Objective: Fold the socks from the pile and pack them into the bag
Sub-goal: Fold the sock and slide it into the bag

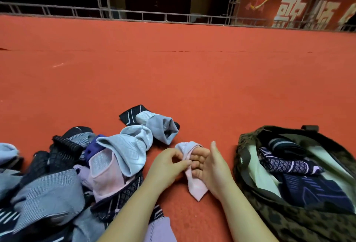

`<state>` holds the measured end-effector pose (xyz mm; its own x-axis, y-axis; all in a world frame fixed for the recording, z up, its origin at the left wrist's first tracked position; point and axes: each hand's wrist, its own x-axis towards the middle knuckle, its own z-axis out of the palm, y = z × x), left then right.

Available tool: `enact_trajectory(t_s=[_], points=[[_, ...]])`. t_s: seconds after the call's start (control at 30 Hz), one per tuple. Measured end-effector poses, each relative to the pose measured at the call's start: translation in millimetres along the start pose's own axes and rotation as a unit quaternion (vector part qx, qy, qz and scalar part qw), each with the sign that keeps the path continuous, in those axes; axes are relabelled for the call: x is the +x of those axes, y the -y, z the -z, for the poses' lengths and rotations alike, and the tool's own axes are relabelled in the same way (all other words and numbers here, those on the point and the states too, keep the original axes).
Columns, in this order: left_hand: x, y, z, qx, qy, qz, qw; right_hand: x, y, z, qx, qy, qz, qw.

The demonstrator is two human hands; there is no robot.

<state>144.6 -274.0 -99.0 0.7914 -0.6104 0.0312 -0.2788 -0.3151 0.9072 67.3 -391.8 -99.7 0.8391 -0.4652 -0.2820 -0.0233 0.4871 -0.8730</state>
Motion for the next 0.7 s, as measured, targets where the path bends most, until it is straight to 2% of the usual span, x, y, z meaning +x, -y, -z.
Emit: enact_trajectory(t_s=[0.1,0.2,0.37,0.5,0.63,0.7], points=[[6,4,1,-0.081,0.022,0.029,0.996,9,-8,4,-0.087,-0.017,0.098,0.991],[10,3,1,-0.131,0.027,0.037,0.990,14,-17,11,-0.217,0.014,0.190,0.957],[12,4,4,-0.179,0.036,0.048,0.982,7,-7,8,-0.219,0.073,0.156,0.961],[8,-2,6,-0.302,0.039,0.072,0.950,2,-5,18,-0.374,0.088,0.210,0.899],[9,-3,10,-0.344,0.045,0.103,0.932,1,-6,24,-0.327,0.043,0.204,0.922],[11,-1,12,-0.383,0.028,0.112,0.916,1,-5,23,-0.283,0.047,0.204,0.936]])
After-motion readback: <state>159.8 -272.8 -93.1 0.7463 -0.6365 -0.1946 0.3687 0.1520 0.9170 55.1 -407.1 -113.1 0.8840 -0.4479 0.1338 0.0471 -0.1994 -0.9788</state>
